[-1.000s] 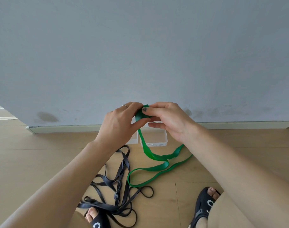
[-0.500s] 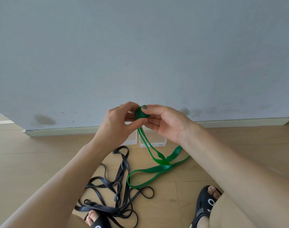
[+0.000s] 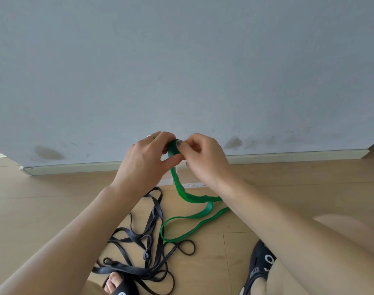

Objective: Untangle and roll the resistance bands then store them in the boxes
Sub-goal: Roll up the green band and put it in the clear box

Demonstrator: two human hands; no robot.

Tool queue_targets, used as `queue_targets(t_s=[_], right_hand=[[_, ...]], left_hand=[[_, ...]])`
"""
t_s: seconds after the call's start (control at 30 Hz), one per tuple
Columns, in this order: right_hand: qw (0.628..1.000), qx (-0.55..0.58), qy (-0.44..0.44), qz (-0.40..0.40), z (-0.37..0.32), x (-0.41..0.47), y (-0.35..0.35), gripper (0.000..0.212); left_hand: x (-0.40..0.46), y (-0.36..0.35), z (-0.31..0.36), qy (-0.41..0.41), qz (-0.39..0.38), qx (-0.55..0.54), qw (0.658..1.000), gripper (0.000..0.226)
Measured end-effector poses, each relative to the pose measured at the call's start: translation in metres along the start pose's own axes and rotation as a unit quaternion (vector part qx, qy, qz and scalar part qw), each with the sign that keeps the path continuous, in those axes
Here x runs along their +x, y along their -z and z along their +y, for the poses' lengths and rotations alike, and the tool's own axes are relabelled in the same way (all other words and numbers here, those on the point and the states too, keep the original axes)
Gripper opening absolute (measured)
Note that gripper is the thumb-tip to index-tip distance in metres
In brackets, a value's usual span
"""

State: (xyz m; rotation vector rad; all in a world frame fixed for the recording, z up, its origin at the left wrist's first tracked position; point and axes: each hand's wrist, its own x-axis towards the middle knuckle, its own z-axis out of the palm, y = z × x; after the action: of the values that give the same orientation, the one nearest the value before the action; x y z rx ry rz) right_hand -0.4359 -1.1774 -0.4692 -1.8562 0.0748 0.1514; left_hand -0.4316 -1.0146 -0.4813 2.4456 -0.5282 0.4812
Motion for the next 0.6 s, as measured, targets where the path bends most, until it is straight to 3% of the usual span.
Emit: queue_targets(t_s=[0.07, 0.3, 0.6], right_hand=[[0.998, -0.054, 0.018, -0.007, 0.000, -0.003, -0.003, 0.025], [0.999, -0.041, -0.004, -0.022, -0.001, 0.008, -0.002, 0.030], [0.998, 0.019, -0.031, -0.051, -0.001, 0.024, 0.008, 0.047]], left_hand=[[0.002, -0.002, 0.001, -0.038, 0.010, 0.054, 0.998, 0.041], [0.006, -0.003, 0.000, -0.111, 0.019, 0.137, 0.984, 0.030], [0.007, -0.010, -0.003, -0.044, 0.007, 0.005, 0.999, 0.034]])
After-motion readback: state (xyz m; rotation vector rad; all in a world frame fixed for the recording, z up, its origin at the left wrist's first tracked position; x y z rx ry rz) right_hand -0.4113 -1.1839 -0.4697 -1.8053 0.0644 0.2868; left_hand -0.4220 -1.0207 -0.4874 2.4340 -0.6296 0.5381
